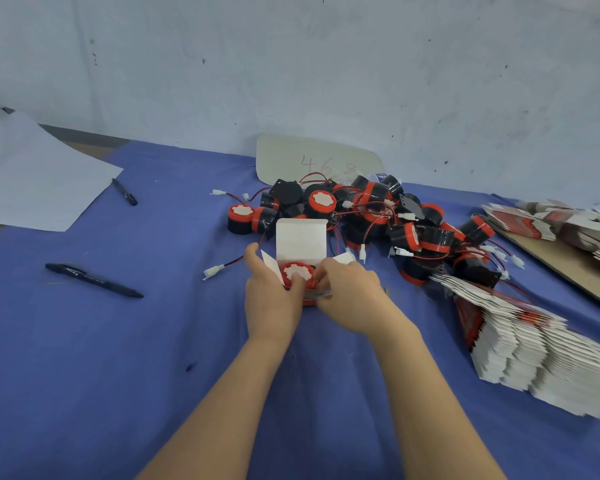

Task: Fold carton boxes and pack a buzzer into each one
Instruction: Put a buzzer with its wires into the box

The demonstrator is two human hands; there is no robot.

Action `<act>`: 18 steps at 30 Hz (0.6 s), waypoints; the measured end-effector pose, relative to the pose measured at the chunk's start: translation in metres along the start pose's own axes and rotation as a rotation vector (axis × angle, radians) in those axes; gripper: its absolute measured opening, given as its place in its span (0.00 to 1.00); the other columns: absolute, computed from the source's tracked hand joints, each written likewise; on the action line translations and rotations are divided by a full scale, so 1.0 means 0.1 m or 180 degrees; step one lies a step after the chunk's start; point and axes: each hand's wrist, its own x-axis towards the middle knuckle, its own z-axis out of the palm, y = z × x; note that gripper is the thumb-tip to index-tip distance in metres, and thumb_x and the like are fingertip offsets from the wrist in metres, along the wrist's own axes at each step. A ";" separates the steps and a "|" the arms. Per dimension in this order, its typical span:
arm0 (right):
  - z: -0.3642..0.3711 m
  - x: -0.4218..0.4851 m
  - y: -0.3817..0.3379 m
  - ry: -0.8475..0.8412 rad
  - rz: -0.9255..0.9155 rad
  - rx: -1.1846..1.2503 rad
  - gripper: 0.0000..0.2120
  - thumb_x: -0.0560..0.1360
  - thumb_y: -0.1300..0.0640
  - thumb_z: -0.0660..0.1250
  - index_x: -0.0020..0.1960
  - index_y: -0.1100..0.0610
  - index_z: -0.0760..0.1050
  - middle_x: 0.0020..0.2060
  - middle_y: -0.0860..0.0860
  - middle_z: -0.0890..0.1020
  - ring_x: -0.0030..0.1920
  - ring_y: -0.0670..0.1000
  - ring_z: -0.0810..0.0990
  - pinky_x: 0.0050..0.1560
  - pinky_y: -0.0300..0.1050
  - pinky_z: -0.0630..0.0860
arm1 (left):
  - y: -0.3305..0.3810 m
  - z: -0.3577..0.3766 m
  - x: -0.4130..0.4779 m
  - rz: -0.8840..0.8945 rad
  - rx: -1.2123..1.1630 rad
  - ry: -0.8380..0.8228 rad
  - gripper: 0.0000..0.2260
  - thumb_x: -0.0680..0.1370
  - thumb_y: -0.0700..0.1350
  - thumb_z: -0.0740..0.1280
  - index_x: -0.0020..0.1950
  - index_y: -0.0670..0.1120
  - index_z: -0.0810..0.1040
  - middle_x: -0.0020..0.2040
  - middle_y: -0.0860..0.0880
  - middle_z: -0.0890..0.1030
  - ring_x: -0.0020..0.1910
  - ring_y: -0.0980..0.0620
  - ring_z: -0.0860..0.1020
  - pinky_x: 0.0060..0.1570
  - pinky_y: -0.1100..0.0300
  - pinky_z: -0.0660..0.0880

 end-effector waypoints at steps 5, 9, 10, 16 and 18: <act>0.03 0.00 0.05 0.0171 0.0016 0.0730 0.11 0.75 0.60 0.63 0.56 0.54 0.74 0.48 0.48 0.83 0.53 0.51 0.76 0.54 0.49 0.74 | -0.06 0.00 0.00 0.0641 0.0036 -0.0167 0.08 0.77 0.44 0.67 0.51 0.46 0.69 0.50 0.49 0.77 0.50 0.47 0.75 0.48 0.50 0.74; 0.08 0.00 0.12 0.0353 0.0091 0.1257 0.07 0.74 0.60 0.64 0.50 0.52 0.76 0.44 0.47 0.82 0.43 0.45 0.77 0.36 0.29 0.70 | -0.09 0.04 0.04 0.0703 0.0116 -0.0377 0.11 0.81 0.46 0.60 0.52 0.44 0.80 0.61 0.48 0.74 0.60 0.47 0.72 0.59 0.55 0.70; 0.11 -0.01 0.12 0.0490 0.0151 0.1456 0.07 0.75 0.62 0.63 0.48 0.51 0.76 0.42 0.48 0.83 0.39 0.44 0.75 0.33 0.28 0.69 | -0.10 0.04 0.05 0.0663 0.0159 -0.0370 0.11 0.81 0.43 0.59 0.52 0.44 0.81 0.63 0.48 0.72 0.61 0.47 0.71 0.60 0.55 0.70; 0.17 0.03 0.19 0.1860 0.1023 0.2439 0.13 0.76 0.62 0.64 0.60 0.54 0.74 0.56 0.50 0.74 0.49 0.47 0.75 0.48 0.32 0.71 | -0.06 0.03 0.05 0.0339 -0.0206 -0.0302 0.18 0.78 0.36 0.63 0.67 0.44 0.67 0.61 0.49 0.73 0.62 0.46 0.71 0.60 0.50 0.72; 0.18 0.03 0.22 0.1787 0.1274 0.2846 0.17 0.78 0.58 0.64 0.67 0.55 0.70 0.58 0.47 0.74 0.53 0.46 0.76 0.50 0.31 0.73 | -0.04 0.02 0.06 0.0250 -0.0447 -0.0360 0.27 0.77 0.35 0.63 0.74 0.47 0.58 0.59 0.52 0.74 0.62 0.48 0.70 0.61 0.50 0.71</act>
